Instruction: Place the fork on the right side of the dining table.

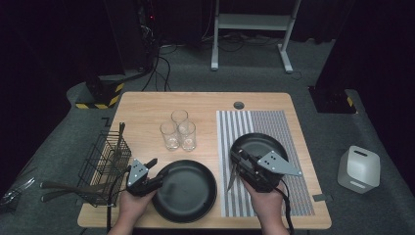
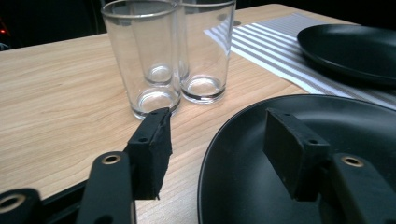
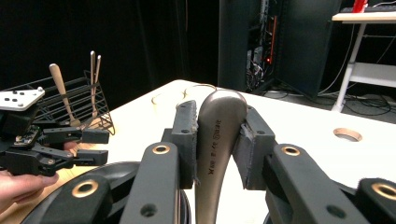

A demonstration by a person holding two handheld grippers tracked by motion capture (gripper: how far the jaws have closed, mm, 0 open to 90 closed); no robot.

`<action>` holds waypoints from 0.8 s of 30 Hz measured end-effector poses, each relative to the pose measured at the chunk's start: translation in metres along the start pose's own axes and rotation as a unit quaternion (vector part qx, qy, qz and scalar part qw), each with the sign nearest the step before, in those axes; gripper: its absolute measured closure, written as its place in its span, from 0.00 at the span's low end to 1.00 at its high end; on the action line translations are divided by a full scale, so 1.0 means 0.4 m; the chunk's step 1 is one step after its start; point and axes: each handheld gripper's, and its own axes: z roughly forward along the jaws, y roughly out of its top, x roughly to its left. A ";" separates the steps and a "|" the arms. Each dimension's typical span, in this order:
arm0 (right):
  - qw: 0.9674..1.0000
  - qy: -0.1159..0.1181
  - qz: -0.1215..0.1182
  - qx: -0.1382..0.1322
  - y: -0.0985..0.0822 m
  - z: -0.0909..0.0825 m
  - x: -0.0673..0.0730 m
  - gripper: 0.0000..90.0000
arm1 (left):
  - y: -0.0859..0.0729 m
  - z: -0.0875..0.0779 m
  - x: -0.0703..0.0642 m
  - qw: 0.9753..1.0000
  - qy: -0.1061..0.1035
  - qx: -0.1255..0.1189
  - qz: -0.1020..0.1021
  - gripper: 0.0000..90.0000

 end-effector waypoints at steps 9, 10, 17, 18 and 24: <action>1.000 0.010 -0.015 0.004 0.011 0.009 -0.005 0.81 | -0.031 0.011 0.028 1.000 0.014 -0.007 -0.027 0.44; 1.000 0.012 -0.014 0.003 0.013 0.009 -0.008 0.81 | -0.034 0.011 0.031 1.000 0.014 -0.007 -0.027 0.44; 1.000 0.014 -0.008 -0.008 0.015 0.018 -0.025 0.81 | -0.049 0.009 0.038 0.999 0.014 -0.014 -0.033 0.44; 1.000 0.014 -0.007 -0.009 0.015 0.020 -0.026 0.81 | -0.050 0.010 0.037 0.999 0.016 -0.014 -0.031 0.44; 1.000 0.002 -0.014 -0.014 0.017 0.039 -0.024 0.81 | -0.052 0.015 0.035 1.000 0.011 -0.012 -0.025 0.43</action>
